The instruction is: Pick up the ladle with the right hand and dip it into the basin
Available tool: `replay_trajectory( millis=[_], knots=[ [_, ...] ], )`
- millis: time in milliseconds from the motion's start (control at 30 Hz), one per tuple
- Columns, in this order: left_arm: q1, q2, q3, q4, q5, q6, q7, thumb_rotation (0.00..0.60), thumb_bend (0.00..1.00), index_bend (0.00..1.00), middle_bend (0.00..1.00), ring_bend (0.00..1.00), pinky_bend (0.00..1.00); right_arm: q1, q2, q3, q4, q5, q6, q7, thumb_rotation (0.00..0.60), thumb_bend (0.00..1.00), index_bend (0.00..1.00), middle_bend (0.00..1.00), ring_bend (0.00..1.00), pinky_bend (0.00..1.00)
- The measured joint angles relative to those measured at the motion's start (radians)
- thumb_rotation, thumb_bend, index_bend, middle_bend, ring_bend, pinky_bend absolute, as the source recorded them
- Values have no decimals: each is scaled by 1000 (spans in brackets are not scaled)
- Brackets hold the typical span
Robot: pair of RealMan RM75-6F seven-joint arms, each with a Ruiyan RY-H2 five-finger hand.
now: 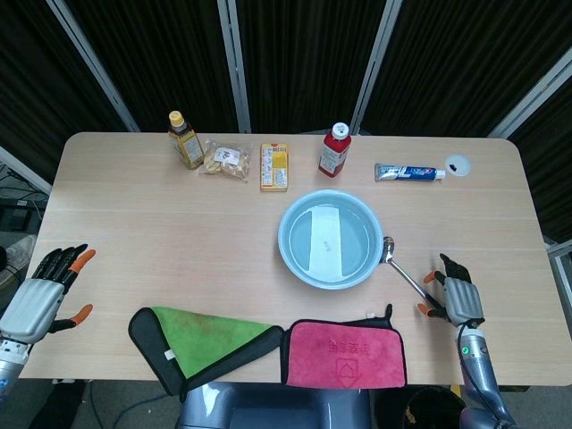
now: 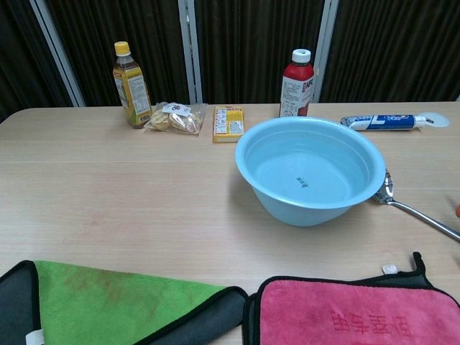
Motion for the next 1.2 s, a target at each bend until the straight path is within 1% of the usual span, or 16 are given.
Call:
replay_trajectory(
  millis=[367,733,933,1200],
  knots=[
    [-2,5,2,5,4,2,-16,600,296,48,0,0,0,-4,-50,5,72,-22,-2,65,600,146,406,0,0,0],
    [-5,4,0,8,-5,-1,-12,600,298,48,0,0,0,19,-103,17,190,-44,-48,128,600,146,417,0,0,0],
    [-6,1,-1,8,-10,-5,-2,600,299,48,0,0,0,25,-105,27,211,-44,-66,141,600,145,417,0,0,0],
    [-11,-1,1,7,-10,-15,6,600,306,48,0,0,0,23,-112,25,238,-48,-80,155,600,147,423,0,0,0]
  ],
)
